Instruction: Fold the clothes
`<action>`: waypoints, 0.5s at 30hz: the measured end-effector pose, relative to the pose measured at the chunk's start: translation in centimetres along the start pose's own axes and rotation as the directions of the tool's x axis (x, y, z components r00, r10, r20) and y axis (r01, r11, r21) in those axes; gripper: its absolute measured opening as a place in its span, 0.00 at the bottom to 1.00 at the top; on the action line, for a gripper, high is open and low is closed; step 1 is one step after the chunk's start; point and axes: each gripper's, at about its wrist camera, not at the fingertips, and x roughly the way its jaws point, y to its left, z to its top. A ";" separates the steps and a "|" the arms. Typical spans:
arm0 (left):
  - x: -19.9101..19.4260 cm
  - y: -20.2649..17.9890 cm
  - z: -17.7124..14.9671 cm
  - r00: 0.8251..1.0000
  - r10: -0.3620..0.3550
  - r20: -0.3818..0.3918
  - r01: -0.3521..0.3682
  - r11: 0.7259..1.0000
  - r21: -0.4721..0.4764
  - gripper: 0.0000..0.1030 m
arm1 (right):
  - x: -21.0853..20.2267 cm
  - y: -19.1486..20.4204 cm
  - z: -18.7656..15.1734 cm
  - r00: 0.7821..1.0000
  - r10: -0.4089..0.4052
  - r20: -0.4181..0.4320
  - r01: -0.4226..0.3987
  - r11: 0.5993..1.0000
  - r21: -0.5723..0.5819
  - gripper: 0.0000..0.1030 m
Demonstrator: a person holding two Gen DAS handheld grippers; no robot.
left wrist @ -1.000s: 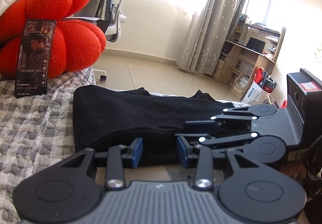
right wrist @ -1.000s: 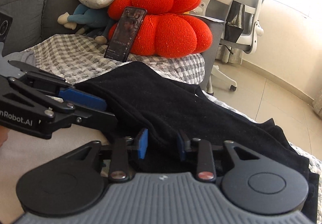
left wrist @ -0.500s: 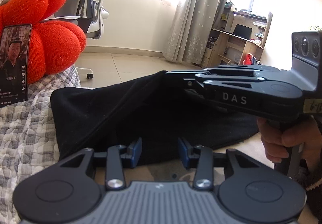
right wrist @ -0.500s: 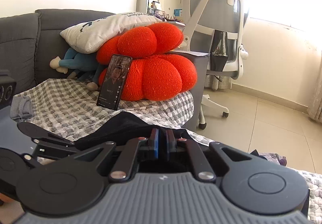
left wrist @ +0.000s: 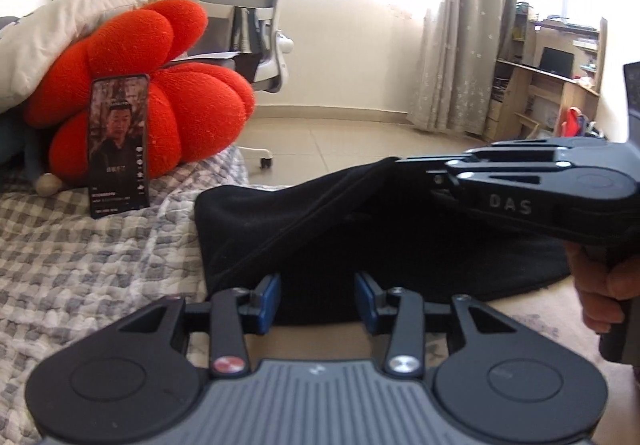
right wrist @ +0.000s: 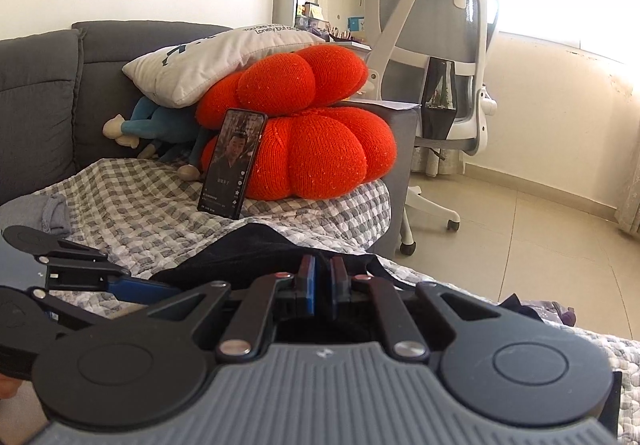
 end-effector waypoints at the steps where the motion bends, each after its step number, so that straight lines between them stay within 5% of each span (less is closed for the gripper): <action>1: 0.1 -0.1 0.0 1.000 -0.031 0.002 0.031 1.000 0.003 0.41 | 0.0 0.1 0.0 1.000 0.002 -0.003 -0.002 1.000 -0.004 0.08; 6: 2.2 -0.2 0.0 0.996 -0.080 -0.027 0.080 0.997 -0.005 0.41 | -0.3 0.2 -0.1 1.000 0.018 -0.006 -0.019 1.000 -0.012 0.08; 15: 1.2 1.6 -0.9 0.992 0.128 0.004 -0.127 0.988 -0.082 0.41 | 0.1 1.6 -0.5 0.996 0.070 -0.049 -0.072 0.996 -0.050 0.08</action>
